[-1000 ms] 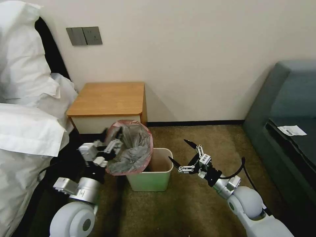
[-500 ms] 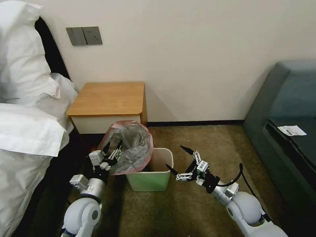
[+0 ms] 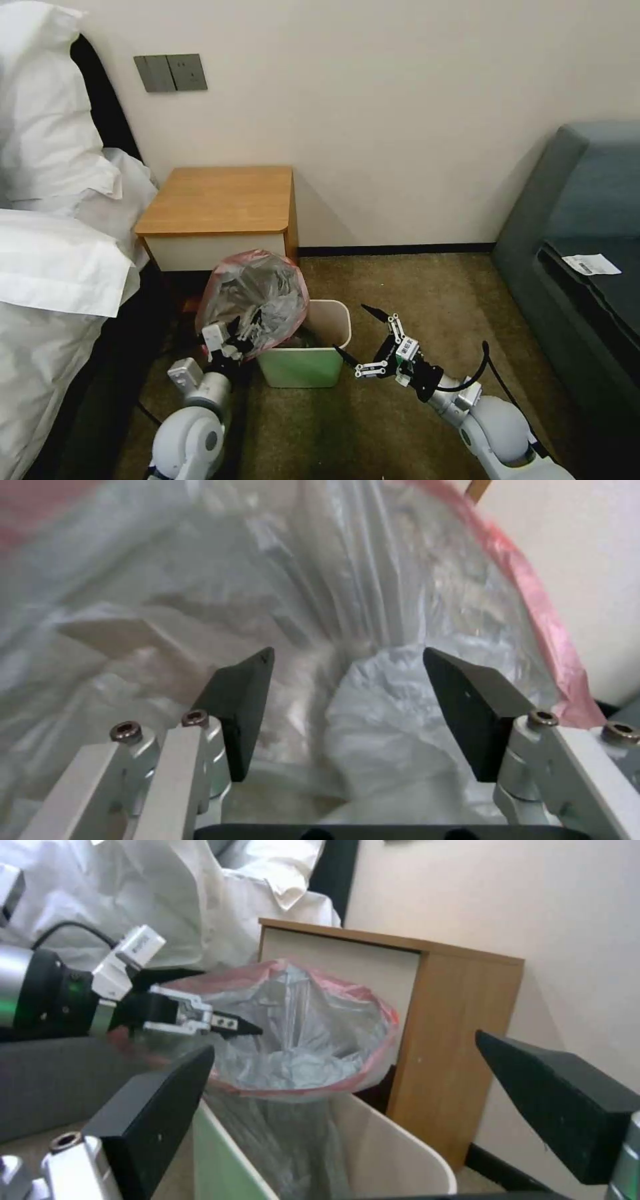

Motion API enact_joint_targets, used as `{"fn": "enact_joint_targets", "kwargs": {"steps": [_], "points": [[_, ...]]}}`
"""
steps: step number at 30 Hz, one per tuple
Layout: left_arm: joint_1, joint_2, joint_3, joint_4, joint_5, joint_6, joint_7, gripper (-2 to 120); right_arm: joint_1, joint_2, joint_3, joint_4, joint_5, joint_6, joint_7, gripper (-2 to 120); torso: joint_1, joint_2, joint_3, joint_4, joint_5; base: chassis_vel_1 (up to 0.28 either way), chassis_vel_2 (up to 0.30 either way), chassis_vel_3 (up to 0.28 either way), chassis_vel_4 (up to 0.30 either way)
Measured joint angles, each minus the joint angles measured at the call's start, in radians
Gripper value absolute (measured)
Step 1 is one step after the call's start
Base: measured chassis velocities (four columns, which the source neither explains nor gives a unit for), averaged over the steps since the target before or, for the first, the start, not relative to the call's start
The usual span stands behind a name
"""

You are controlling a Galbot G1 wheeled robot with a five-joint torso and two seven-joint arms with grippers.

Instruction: Pick up the garbage bag from the table and place it over the trash can.

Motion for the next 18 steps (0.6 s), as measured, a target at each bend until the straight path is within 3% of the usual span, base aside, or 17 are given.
{"fn": "enact_joint_targets", "kwargs": {"steps": [12,18], "points": [[0.004,-0.006,-0.032,-0.037,0.023,-0.071,0.001,60,0.002,0.007,-0.005,-0.001,-0.009,0.003,-0.004,100,0.0,0.0,0.0,0.0,0.0002,0.0,0.0,0.0,0.0],[-0.021,-0.004,-0.041,0.008,0.091,-0.066,0.0,61,-0.008,0.01,-0.004,0.003,-0.016,0.004,-0.007,100,0.0,0.0,0.0,0.0,0.0001,0.0,0.0,0.0,0.0]]}}
